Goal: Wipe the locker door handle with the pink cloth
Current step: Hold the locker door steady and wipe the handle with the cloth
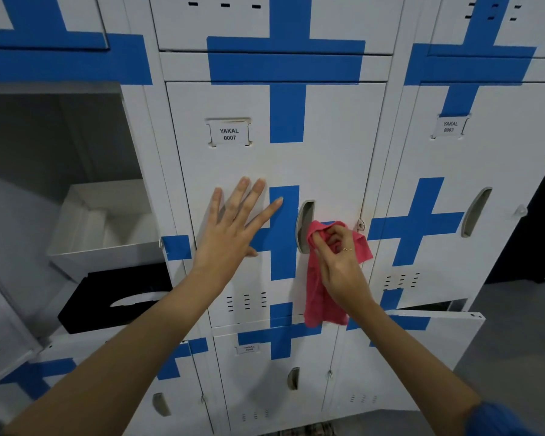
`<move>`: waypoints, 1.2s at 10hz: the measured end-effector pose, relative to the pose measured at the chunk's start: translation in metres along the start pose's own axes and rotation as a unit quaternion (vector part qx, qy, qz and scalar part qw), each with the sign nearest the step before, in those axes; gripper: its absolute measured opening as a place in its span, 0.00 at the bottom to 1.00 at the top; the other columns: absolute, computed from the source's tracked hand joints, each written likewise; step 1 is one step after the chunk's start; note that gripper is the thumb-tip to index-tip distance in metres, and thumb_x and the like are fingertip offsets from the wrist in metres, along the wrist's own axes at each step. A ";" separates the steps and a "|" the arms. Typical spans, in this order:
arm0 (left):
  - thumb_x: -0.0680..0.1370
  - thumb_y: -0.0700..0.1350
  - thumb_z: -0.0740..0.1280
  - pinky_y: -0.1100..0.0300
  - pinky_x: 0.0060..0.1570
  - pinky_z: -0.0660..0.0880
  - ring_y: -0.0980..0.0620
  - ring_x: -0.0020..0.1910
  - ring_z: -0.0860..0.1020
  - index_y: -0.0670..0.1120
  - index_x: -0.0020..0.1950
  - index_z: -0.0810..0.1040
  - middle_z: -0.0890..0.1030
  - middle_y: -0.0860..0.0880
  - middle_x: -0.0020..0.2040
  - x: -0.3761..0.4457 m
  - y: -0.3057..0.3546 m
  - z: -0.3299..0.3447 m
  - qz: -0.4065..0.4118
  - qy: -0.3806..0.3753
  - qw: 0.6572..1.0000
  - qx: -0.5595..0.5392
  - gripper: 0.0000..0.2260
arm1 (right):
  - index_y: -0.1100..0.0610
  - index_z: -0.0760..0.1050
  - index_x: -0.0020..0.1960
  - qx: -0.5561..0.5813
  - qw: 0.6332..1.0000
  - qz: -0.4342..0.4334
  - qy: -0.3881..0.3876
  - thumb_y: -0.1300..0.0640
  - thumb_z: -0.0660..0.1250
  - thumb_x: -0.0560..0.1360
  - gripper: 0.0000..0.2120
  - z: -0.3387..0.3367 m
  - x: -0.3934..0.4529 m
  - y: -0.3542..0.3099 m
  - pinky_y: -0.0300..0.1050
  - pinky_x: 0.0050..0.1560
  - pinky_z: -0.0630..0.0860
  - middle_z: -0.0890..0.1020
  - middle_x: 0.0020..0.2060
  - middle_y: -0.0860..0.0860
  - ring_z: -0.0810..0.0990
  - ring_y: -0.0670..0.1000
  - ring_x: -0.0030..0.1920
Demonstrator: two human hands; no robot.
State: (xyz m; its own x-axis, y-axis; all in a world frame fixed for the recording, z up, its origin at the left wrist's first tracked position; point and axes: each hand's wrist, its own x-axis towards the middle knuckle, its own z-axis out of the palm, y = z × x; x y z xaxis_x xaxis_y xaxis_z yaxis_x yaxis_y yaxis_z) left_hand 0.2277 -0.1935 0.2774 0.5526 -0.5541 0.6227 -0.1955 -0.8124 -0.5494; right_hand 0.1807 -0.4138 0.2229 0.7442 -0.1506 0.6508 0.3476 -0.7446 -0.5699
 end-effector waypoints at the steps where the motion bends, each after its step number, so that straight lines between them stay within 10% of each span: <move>1: 0.66 0.66 0.71 0.37 0.74 0.51 0.40 0.78 0.42 0.54 0.79 0.37 0.38 0.43 0.79 0.000 0.000 0.000 0.004 -0.002 1.000 -0.005 0.55 | 0.46 0.68 0.54 -0.014 1.000 0.004 -0.008 0.36 0.61 0.75 0.15 0.000 -0.002 0.002 0.41 0.44 0.73 0.76 0.45 0.43 0.76 0.44 0.44; 4: 0.65 0.66 0.72 0.36 0.74 0.51 0.39 0.78 0.42 0.54 0.79 0.38 0.40 0.42 0.79 0.000 -0.001 -0.001 0.006 0.001 1.000 -0.008 0.55 | 0.40 0.66 0.59 -0.075 0.992 -0.025 -0.098 0.41 0.61 0.77 0.12 -0.006 -0.026 0.026 0.37 0.40 0.75 0.73 0.51 0.41 0.77 0.47 0.49; 6: 0.64 0.66 0.73 0.36 0.74 0.50 0.40 0.78 0.44 0.54 0.80 0.42 0.42 0.42 0.79 0.001 -0.001 0.000 0.005 0.013 1.000 -0.001 0.55 | 0.47 0.69 0.61 -0.035 0.998 -0.060 0.009 0.41 0.58 0.79 0.15 -0.007 0.011 -0.007 0.40 0.53 0.73 0.74 0.52 0.40 0.74 0.38 0.50; 8: 0.63 0.67 0.72 0.36 0.74 0.51 0.40 0.78 0.45 0.54 0.80 0.43 0.41 0.42 0.79 0.000 -0.001 0.002 0.007 0.024 1.000 0.002 0.56 | 0.61 0.68 0.70 -0.062 0.985 -0.120 0.110 0.71 0.59 0.76 0.23 0.009 0.036 -0.018 0.38 0.64 0.66 0.64 0.61 0.58 0.66 0.54 0.61; 12: 0.63 0.66 0.73 0.36 0.74 0.52 0.40 0.78 0.44 0.55 0.80 0.43 0.42 0.43 0.80 0.000 0.000 0.001 0.004 0.016 1.000 -0.004 0.55 | 0.45 0.66 0.66 -0.100 0.991 -0.080 -0.024 0.32 0.60 0.73 0.27 0.001 0.022 -0.026 0.43 0.60 0.72 0.73 0.60 0.41 0.73 0.43 0.60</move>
State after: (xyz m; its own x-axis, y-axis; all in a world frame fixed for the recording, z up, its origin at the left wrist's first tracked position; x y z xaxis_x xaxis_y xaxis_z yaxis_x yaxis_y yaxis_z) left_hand 0.2285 -0.1932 0.2772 0.5245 -0.5660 0.6360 -0.2056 -0.8091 -0.5505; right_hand 0.1889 -0.3967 0.2517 0.7163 0.0081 0.6977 0.3472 -0.8715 -0.3463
